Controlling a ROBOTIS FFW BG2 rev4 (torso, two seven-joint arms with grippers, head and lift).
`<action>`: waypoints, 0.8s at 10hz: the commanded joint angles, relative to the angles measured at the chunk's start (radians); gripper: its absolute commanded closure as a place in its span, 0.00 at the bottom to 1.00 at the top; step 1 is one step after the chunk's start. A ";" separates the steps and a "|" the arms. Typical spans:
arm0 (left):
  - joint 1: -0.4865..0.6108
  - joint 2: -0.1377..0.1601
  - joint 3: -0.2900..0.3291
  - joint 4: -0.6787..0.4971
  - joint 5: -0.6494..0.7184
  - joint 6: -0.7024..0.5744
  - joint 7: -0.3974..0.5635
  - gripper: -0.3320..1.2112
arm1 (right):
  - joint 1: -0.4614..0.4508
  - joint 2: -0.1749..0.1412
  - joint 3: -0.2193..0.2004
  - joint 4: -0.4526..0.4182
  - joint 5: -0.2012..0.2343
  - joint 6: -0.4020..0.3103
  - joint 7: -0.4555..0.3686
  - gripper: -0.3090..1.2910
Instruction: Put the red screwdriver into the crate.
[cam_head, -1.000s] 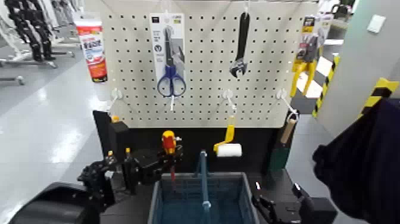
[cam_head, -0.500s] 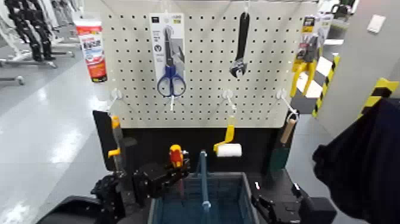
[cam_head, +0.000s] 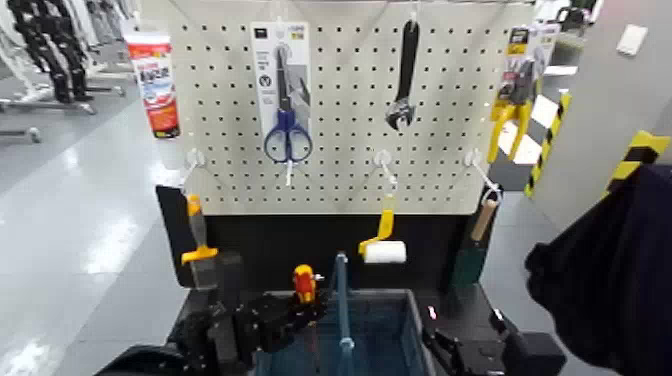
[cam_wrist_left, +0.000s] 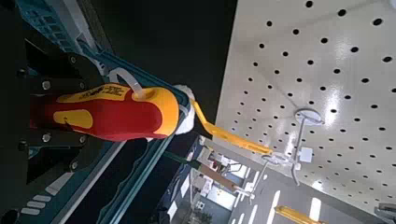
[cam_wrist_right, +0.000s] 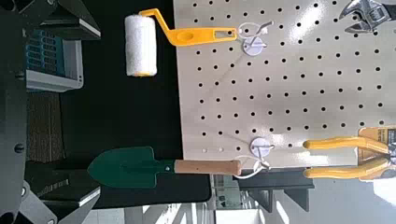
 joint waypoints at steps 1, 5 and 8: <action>-0.007 0.000 -0.012 0.012 -0.004 0.031 0.006 0.96 | -0.001 0.000 0.001 0.001 -0.003 -0.002 0.000 0.28; -0.010 0.005 -0.012 0.011 -0.005 0.035 0.001 0.53 | -0.001 0.000 -0.001 0.004 -0.012 -0.004 0.001 0.28; -0.006 0.006 -0.001 -0.008 -0.022 0.040 0.001 0.27 | -0.001 -0.002 -0.002 0.004 -0.015 -0.004 0.003 0.28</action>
